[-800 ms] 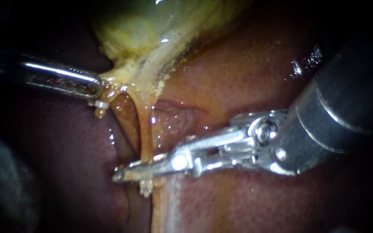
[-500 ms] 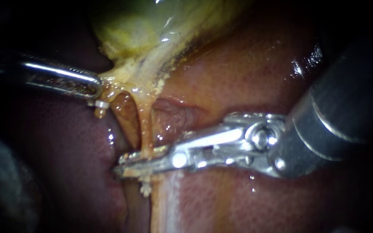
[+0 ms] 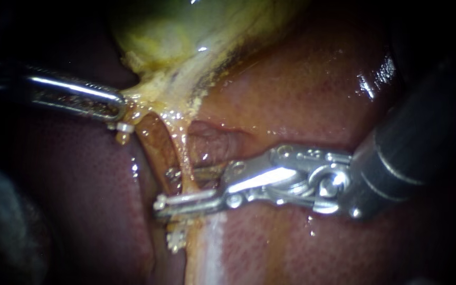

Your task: Going back first clip right tube

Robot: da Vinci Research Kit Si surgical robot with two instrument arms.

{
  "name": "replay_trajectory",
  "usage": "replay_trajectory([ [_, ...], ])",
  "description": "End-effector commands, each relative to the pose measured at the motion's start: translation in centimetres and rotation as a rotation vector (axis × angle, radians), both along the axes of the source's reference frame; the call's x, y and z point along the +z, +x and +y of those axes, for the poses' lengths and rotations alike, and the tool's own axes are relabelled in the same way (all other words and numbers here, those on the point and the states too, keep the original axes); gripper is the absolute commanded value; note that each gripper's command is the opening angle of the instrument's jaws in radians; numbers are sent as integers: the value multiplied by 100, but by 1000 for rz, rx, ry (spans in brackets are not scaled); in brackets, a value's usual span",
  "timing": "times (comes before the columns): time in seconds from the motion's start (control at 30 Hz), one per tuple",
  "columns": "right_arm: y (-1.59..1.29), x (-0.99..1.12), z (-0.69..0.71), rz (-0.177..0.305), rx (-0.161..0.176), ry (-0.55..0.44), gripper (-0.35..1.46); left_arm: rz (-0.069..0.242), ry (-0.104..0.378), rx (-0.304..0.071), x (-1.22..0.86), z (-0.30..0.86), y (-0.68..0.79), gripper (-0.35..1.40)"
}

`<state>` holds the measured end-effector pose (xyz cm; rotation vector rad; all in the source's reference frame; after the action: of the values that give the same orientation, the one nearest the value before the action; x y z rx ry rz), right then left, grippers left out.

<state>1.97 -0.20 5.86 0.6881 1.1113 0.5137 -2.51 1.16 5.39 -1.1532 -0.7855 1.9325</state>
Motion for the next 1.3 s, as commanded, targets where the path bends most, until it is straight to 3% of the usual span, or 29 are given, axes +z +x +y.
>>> replay_trajectory([
  [0.03,-4,0,2,0,-12,-21,50,0,0,0,0,0,0,-35],
  [0.23,-39,-11,9,30,-45,-127,50,0,0,0,0,0,1,-35],
  [0.5,-111,-42,33,46,-39,-217,50,0,0,1,0,-1,1,-35],
  [0.63,-135,-47,35,37,-67,-250,50,0,0,1,-1,-1,2,-35],
  [0.77,-141,-47,34,19,-91,-272,50,-1,0,1,0,0,2,-35],
  [1.0,-148,-53,38,19,-88,-282,50,1,-4,0,9,1,-2,-35],
  [1.3,-155,-57,40,20,-88,-286,50,1,-5,2,38,-6,-30,-35],
])
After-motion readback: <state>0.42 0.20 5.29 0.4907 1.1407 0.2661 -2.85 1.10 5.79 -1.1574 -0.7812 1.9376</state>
